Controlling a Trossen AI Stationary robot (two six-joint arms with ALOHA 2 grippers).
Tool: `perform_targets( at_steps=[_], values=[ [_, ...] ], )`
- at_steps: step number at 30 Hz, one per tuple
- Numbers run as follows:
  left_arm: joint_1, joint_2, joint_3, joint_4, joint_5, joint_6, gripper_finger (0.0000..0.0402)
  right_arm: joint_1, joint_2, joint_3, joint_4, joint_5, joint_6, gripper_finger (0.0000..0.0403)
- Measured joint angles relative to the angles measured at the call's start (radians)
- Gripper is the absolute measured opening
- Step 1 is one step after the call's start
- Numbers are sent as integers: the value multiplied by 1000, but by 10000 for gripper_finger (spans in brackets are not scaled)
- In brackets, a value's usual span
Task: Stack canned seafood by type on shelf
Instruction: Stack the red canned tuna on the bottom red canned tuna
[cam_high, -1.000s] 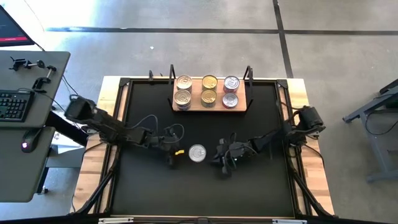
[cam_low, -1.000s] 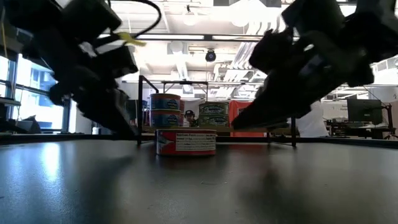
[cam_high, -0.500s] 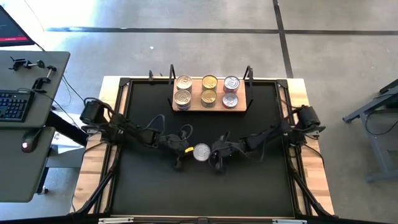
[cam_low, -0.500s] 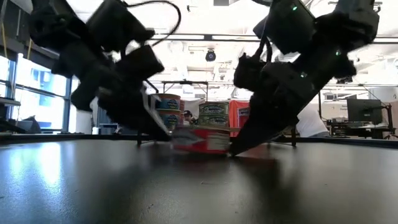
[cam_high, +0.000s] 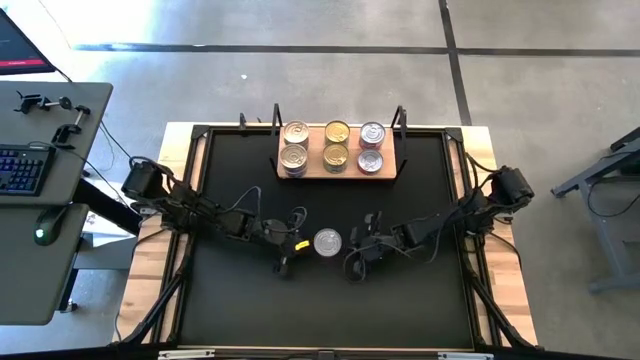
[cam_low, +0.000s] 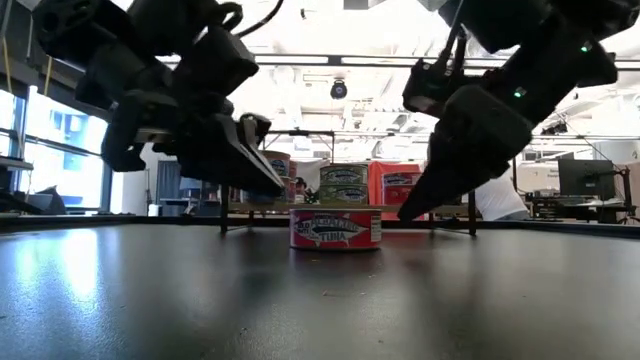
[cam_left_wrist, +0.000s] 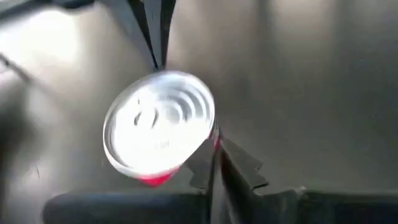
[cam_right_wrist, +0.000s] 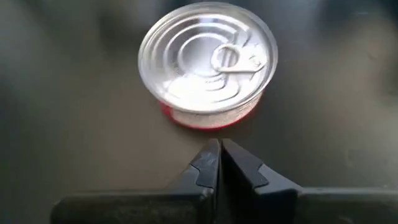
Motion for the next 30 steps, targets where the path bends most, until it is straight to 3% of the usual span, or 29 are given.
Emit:
perform_targets(
  at_steps=[9, 13, 17, 24, 30],
  values=[
    [35, 38, 33, -1, -3, 186, 129, 79, 14, 0, 127, 38, -18, 100],
    [72, 68, 37, 3, 60, 279, 150, 116, 24, 0, 209, 46, -137, 137],
    [98, 110, 57, 7, 103, 325, 122, 141, 27, 0, 291, 58, -213, 146],
    [124, 168, 123, 7, 200, 367, 13, 130, 29, 0, 393, 71, -290, 147],
    [148, 162, 149, -9, 258, 306, 2, 100, 5, 0, 357, 62, -349, 181]
  ],
)
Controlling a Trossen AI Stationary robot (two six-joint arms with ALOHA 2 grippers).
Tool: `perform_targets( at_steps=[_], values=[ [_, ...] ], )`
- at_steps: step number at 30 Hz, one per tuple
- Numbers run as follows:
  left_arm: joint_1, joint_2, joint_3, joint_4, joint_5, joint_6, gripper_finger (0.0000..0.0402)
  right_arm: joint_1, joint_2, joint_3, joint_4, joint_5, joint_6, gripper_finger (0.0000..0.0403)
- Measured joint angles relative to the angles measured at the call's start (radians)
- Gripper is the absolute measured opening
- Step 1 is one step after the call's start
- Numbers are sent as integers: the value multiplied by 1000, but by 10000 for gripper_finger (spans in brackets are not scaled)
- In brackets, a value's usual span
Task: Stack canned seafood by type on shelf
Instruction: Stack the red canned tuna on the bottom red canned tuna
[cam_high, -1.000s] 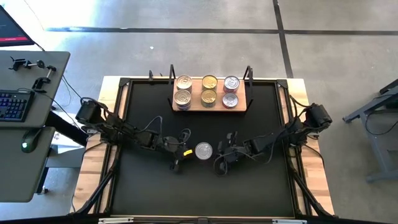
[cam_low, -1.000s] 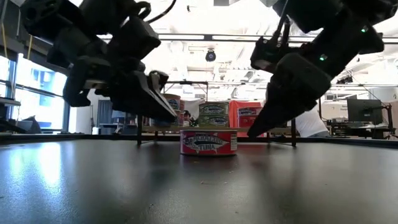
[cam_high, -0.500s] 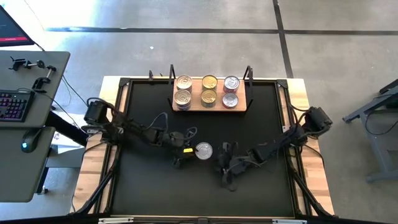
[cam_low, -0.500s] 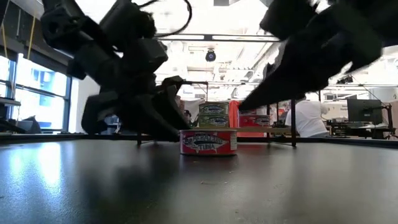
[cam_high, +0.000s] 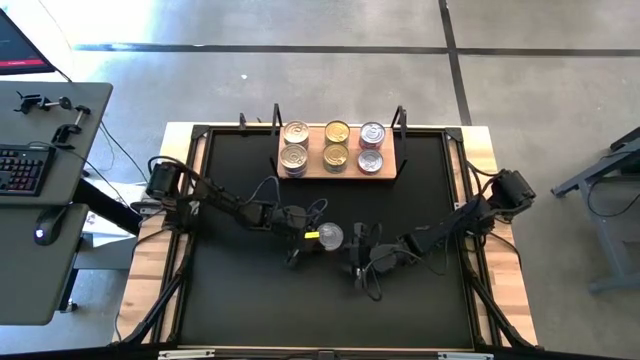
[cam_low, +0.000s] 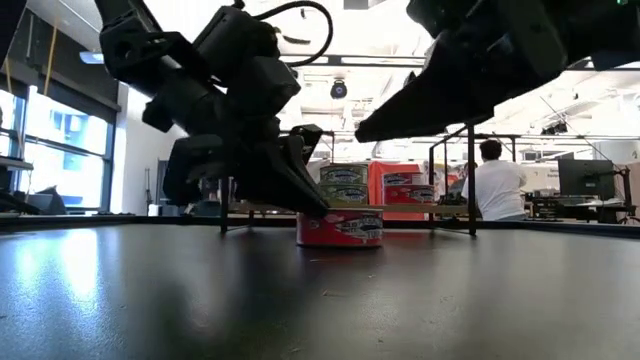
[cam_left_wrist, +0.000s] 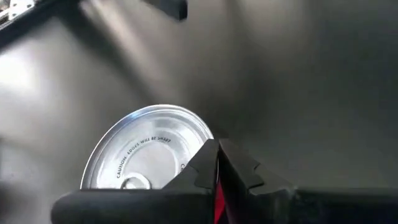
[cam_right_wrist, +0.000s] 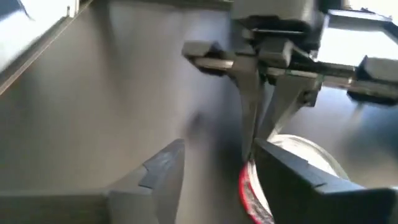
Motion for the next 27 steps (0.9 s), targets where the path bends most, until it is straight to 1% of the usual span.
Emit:
perform_targets(
  at_steps=[3, 5, 7, 9, 11, 13, 15, 18, 22, 25, 27],
  values=[
    [31, -4, 0, 38, 111, -71, 1, -2, -6, 0, -32, 3, -94, 216],
    [55, -5, 0, 70, 186, -124, 1, -2, -6, 1, -75, 7, -197, 238],
    [77, -5, -5, 111, 232, -166, 1, 3, 4, 0, -99, 18, -302, 253],
    [94, -5, -9, 151, 272, -196, 1, 14, 18, 0, -120, 70, -403, 260],
    [108, -5, -9, 173, 298, -215, 1, 24, 35, 0, -111, 149, -503, 262],
    [119, -5, -9, 183, 316, -228, 1, 31, 48, 0, -106, 236, -548, 262],
    [121, -5, -9, 188, 317, -238, 0, 30, 64, 0, -92, 265, -556, 262],
    [121, -5, -9, 190, 318, -243, 0, 18, 95, 0, -65, 264, -538, 262],
    [120, -5, -9, 192, 319, -244, 0, 8, 127, 0, -13, 273, -469, 258],
    [117, -5, -9, 195, 318, -244, 0, 0, 129, 0, 5, 275, -434, 237],
    [117, -5, -9, 196, 318, -244, 0, -6, 129, 0, 2, 275, -408, 210]
  ],
)
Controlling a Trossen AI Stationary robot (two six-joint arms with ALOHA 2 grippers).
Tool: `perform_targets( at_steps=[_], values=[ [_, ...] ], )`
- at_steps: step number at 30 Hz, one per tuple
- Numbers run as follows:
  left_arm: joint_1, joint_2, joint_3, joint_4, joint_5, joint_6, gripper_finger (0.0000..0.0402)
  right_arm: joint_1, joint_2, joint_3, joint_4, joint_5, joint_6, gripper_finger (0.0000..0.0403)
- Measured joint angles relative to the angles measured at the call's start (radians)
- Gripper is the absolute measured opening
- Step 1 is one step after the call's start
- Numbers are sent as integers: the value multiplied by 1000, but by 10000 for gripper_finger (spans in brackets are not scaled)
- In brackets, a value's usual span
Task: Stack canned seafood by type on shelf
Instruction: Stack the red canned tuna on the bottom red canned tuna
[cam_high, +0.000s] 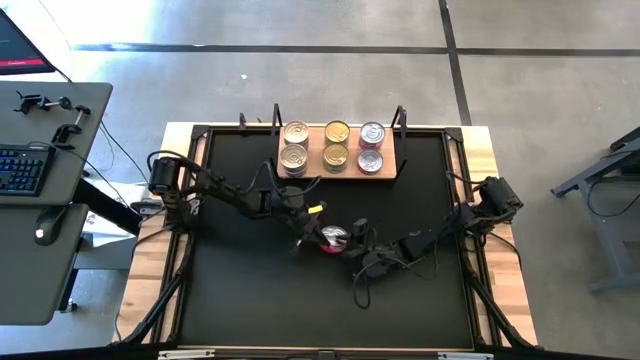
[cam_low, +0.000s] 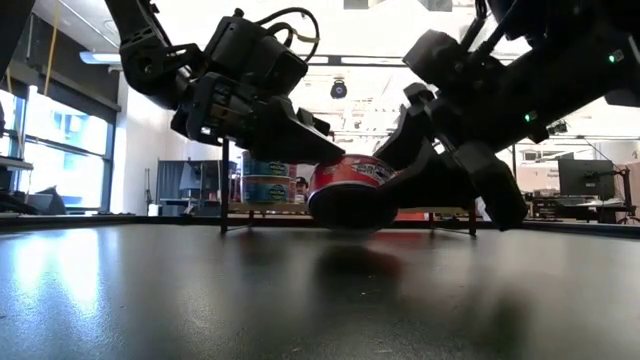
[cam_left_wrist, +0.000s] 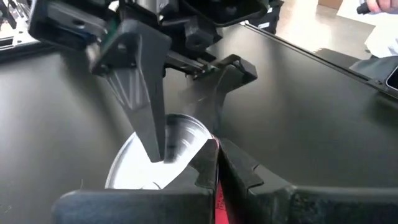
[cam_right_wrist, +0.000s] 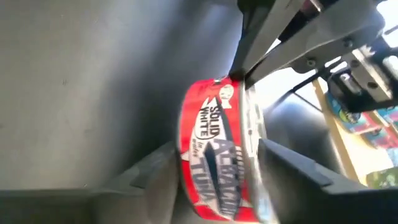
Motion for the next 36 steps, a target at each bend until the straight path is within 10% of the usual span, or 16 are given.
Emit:
perform_targets(
  at_steps=[5, 10, 19, 25, 36],
  values=[
    [2, -3, 1, 1, -21, -19, 0, -7, -3, 0, -20, -15, 106, 116],
    [-13, -85, 8, -99, -111, -132, 0, 24, -87, 7, -128, 0, 241, 115],
    [-85, -170, 3, -344, -244, -80, 1, 51, -267, 233, -965, 240, 581, 115],
    [-146, -134, 4, -269, -254, -88, 1, -79, -272, 381, -1245, 297, 497, 115],
    [-212, -53, 1, -81, -288, -95, 0, -419, -265, 305, -1075, 191, 130, 115]
  ],
)
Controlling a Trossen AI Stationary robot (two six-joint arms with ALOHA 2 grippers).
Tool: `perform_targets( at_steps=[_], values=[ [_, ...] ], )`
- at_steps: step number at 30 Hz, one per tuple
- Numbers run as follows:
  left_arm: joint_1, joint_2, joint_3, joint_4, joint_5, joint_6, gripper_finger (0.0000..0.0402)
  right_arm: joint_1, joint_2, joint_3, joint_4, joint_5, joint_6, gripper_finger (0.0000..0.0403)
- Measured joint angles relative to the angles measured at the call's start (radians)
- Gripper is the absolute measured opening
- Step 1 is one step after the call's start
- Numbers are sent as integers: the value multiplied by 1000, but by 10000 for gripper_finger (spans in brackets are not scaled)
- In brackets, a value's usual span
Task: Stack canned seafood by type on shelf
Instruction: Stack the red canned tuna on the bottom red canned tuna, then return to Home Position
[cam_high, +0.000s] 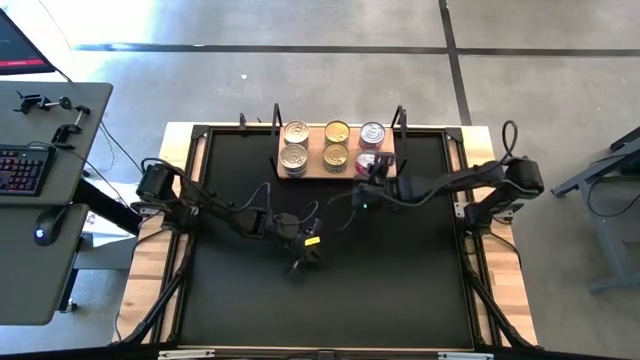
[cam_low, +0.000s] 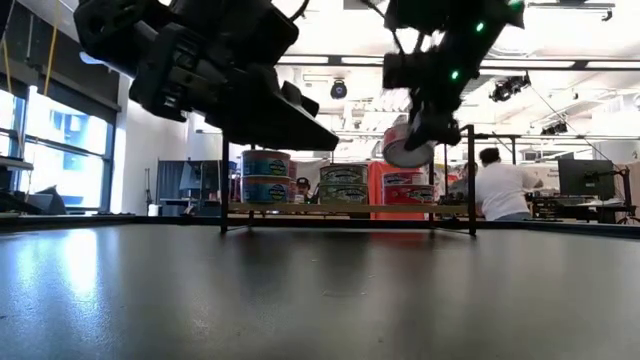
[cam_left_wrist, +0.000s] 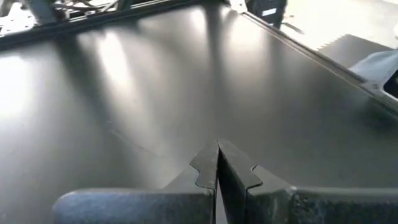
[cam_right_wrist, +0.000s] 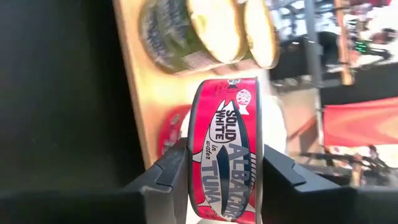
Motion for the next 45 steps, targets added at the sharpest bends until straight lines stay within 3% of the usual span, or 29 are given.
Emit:
perform_targets(
  at_steps=[5, 14, 22, 28, 34, 38, 41, 45],
  values=[
    [0, 0, 0, 0, -12, 0, 0, -72, 0, -53, 124, -63, -105, 115],
    [-4, 0, 0, -3, -12, -1, 0, -134, 0, -72, 128, -128, -131, 115],
    [-4, 0, 0, -3, -13, -1, 0, -142, 1, -72, 126, -167, -110, 214],
    [-4, 0, 0, -5, -13, -1, 0, -142, 1, -71, 124, -168, -111, 228],
    [-4, 0, 0, -4, -13, -9, 0, -119, -9, 15, -20, -172, -9, 230],
    [-4, 0, 1, -13, -24, -11, 0, -81, -81, 19, -26, -312, 50, 230],
    [-4, 0, 1, -25, -74, -27, 0, -34, -169, -52, 0, -416, 88, 223],
    [-4, 0, 1, -42, -89, -36, 0, 50, -338, -208, 88, -439, 176, 204]
  ],
)
